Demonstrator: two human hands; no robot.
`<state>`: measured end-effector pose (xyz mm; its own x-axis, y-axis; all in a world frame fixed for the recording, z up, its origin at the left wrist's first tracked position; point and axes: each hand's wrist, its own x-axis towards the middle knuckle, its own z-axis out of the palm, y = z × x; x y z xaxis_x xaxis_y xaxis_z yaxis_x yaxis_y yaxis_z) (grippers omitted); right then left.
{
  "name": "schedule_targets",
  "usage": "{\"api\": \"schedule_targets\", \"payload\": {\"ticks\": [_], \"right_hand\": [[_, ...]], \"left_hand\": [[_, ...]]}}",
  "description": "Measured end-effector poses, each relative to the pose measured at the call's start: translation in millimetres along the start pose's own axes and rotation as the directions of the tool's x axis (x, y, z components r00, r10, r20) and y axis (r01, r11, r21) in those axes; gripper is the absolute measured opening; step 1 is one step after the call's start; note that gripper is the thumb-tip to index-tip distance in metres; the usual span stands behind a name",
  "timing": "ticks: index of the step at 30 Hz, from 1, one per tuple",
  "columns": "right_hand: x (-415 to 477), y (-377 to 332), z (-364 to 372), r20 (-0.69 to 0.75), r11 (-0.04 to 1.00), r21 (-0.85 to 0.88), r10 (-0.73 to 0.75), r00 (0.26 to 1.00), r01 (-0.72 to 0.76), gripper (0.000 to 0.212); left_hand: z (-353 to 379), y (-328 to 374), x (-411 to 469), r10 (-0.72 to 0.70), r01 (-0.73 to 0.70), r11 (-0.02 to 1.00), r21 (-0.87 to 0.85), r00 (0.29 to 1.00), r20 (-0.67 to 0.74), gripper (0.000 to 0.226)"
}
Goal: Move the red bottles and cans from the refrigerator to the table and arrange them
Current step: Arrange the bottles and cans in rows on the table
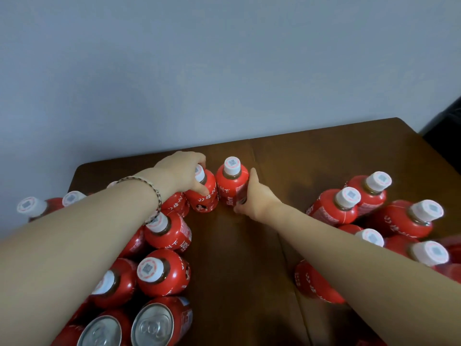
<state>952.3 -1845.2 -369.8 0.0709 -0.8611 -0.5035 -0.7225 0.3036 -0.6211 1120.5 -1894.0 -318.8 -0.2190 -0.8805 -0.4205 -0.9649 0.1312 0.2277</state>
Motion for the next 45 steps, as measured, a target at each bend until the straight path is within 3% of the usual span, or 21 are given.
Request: {"api": "schedule_targets", "payload": {"ticks": [3,5,7,9,10,11,13,15,19,24,29,33,36,41,45], "right_hand": [[-34,13,-8,-0.004,0.958,-0.282,-0.058,0.998,0.055,0.061],[-61,27,-18,0.011,0.815,-0.557,-0.187,0.982,0.162,0.037],[-88,45,-31,0.013,0.625,-0.735,-0.373,0.928,0.262,0.021],[-110,65,-49,-0.087,0.578,-0.784,-0.465,0.881,0.227,0.018],[-119,75,-58,-0.159,0.600,-0.779,-0.468,0.869,0.180,0.023],[-127,84,-68,-0.242,0.648,-0.753,-0.436,0.867,0.115,0.024],[-143,95,-83,-0.333,0.737,-0.676,-0.287,0.898,-0.015,0.027],[-151,107,-90,-0.360,0.806,-0.587,-0.181,0.915,-0.072,0.031],[-156,111,-90,-0.333,0.811,-0.576,-0.116,0.936,-0.105,0.033],[-141,118,-89,-0.258,0.893,-0.435,0.001,0.966,-0.117,0.036],[-138,115,-87,-0.308,0.940,-0.320,0.011,0.951,-0.115,0.031],[-135,100,-80,-0.253,0.925,-0.375,-0.037,0.967,-0.063,0.029],[-124,77,-70,-0.192,0.893,-0.450,-0.100,0.976,0.003,0.033],[-100,29,-40,-0.139,0.955,-0.279,-0.140,0.980,0.096,0.034],[-85,2,-9,-0.160,0.963,-0.195,-0.217,0.963,0.185,0.036]], "left_hand": [[5,14,-11,-0.077,0.080,0.983,0.165,0.997,-0.022,0.062],[14,33,-22,-0.114,0.161,0.901,0.402,0.984,-0.138,0.073],[27,61,-39,0.038,0.099,0.881,0.462,0.960,-0.279,0.078],[44,88,-50,0.372,-0.163,0.863,0.479,0.846,-0.383,0.081],[50,103,-55,0.496,-0.303,0.840,0.450,0.764,-0.412,0.079],[53,119,-59,0.564,-0.428,0.818,0.384,0.727,-0.392,0.077],[54,154,-60,0.577,-0.539,0.817,0.206,0.759,-0.302,0.070],[56,183,-52,0.554,-0.543,0.833,0.110,0.817,-0.160,0.064],[65,208,-34,0.481,-0.479,0.873,0.093,0.877,0.003,0.057],[70,204,-38,0.448,-0.445,0.894,0.055,0.887,-0.109,0.042],[77,173,-61,0.381,-0.416,0.903,-0.109,0.891,-0.247,0.032],[80,126,-90,0.281,-0.353,0.919,-0.174,0.899,-0.336,0.027],[75,82,-103,0.233,-0.275,0.954,-0.117,0.930,-0.286,0.029],[65,33,-109,0.121,-0.144,0.988,-0.055,0.944,-0.307,0.023],[64,17,-102,0.121,-0.131,0.991,-0.006,0.926,-0.358,0.032]]}}
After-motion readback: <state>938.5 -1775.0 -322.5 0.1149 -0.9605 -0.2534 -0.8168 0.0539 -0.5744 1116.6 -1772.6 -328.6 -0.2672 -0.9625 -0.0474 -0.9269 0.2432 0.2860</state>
